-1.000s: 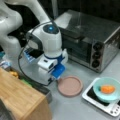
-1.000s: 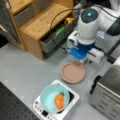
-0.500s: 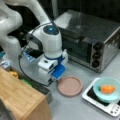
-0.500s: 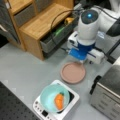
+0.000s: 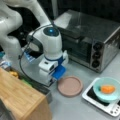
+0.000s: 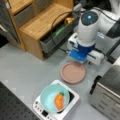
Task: Pick up the pan. Place the pan on the table. Pick up the bowl. Place the bowl on the stove.
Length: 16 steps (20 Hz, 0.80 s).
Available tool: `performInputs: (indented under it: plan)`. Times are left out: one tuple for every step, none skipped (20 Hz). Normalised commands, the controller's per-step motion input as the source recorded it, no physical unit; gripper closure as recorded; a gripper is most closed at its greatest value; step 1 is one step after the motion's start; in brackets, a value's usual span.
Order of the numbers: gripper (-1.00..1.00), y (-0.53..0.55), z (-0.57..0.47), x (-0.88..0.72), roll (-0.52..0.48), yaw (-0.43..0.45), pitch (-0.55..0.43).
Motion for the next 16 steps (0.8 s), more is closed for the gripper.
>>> performInputs:
  plan:
    - [1.00,0.02,-0.18,-0.03,-0.058,0.124,-0.106]
    - [1.00,0.01,-0.18,-0.03,-0.060,0.124,-0.104]
    - [1.00,0.01,-0.17,-0.03,-0.062,0.123,-0.102]
    - [1.00,0.00,-0.15,-0.03,-0.067,0.128,-0.104]
    - [1.00,-0.01,-0.12,-0.04,-0.070,0.131,-0.098]
    - [1.00,-0.02,-0.11,-0.04,-0.072,0.132,-0.094]
    - [1.00,-0.03,-0.09,-0.05,-0.075,0.135,-0.088]
    - [1.00,-0.03,-0.07,-0.05,-0.079,0.136,-0.087]
    - [1.00,-0.03,-0.05,-0.05,-0.083,0.138,-0.087]
    - [1.00,-0.02,-0.06,-0.05,-0.085,0.142,-0.088]
    - [1.00,-0.01,-0.05,-0.05,-0.087,0.141,-0.093]
    - [1.00,-0.01,-0.03,-0.06,-0.087,0.139,-0.090]
    - [1.00,-0.01,-0.02,-0.06,-0.087,0.137,-0.089]
    - [1.00,0.00,0.00,-0.07,-0.090,0.134,-0.083]
    - [1.00,0.00,0.02,-0.09,-0.091,0.131,-0.077]
    - [1.00,0.01,0.03,-0.10,-0.091,0.130,-0.074]
